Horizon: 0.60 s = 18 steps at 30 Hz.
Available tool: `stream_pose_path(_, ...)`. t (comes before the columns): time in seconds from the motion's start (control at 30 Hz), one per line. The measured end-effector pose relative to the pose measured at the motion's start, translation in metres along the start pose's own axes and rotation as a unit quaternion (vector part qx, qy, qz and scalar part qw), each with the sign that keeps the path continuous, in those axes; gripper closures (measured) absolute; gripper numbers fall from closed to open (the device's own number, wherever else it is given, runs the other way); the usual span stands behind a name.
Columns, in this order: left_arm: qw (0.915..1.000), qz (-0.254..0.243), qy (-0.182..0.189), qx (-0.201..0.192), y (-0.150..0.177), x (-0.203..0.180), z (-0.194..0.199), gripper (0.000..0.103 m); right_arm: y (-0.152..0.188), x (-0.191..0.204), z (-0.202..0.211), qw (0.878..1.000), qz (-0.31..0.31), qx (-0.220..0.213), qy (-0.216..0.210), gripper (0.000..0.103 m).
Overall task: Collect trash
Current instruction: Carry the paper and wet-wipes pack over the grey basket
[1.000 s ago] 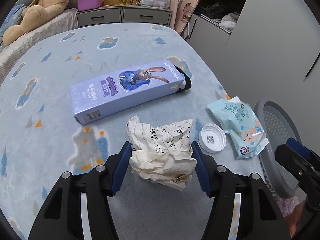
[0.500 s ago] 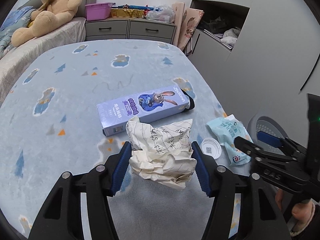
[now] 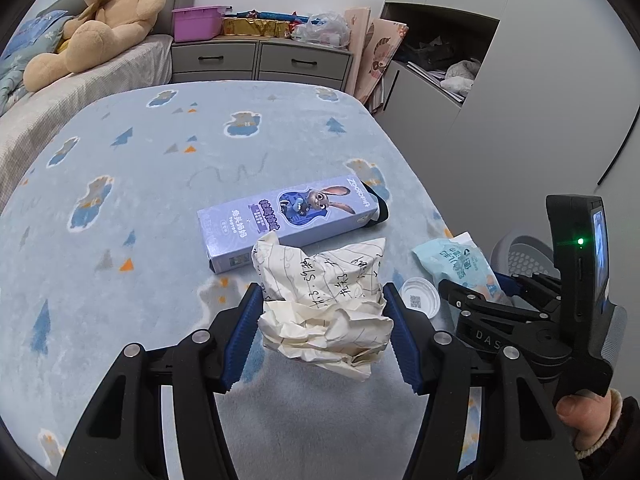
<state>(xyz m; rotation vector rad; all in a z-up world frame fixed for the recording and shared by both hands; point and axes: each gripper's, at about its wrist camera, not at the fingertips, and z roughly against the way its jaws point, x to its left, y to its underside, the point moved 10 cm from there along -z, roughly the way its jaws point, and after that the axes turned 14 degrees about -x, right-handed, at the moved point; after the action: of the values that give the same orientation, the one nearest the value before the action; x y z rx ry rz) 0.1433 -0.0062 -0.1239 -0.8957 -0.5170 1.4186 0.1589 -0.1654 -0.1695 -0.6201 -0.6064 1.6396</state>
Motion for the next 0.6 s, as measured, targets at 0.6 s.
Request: stream_pose_path(0.6, 0.9992, -0.029, 0.021, -0.015, -0.008, -0.035, 0.022, 0.044, -0.014, -0.012, 0.071, 0.994, -0.082, -0.071, -0.025, 0.06)
